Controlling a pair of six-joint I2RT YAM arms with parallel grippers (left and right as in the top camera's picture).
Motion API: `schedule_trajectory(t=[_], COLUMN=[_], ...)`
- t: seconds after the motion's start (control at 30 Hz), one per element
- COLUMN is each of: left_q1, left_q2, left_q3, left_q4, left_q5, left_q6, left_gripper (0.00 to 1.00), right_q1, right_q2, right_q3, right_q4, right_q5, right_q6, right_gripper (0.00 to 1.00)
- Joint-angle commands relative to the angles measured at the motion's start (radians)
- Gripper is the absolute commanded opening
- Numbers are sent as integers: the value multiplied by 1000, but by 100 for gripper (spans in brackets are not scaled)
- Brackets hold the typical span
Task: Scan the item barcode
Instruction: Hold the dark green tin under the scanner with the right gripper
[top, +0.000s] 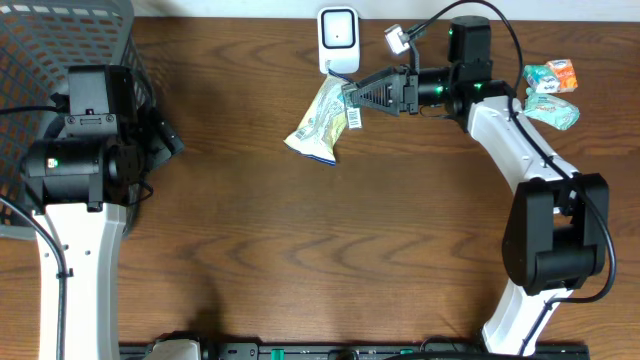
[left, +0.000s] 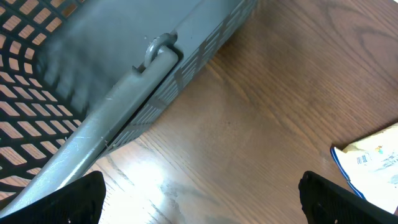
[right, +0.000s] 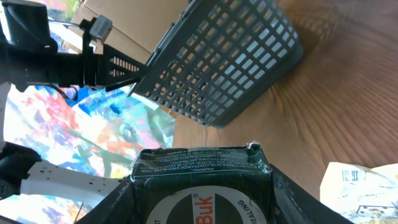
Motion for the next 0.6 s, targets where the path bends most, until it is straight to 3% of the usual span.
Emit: schedule_trajectory(t=[0.0, 0.57], left_q1=[8, 8], left_q2=[4, 4], left_q3=[-3, -3], left_q4=[-3, -3], left_q5=[-13, -13], left_q6=[-16, -16], left_gripper=[98, 98], right_q1=[21, 24], right_q2=[0, 0], right_q3=[12, 12], right_q4=[2, -1], right_q5=[0, 22], right_q6=[8, 8], right_gripper=[38, 38])
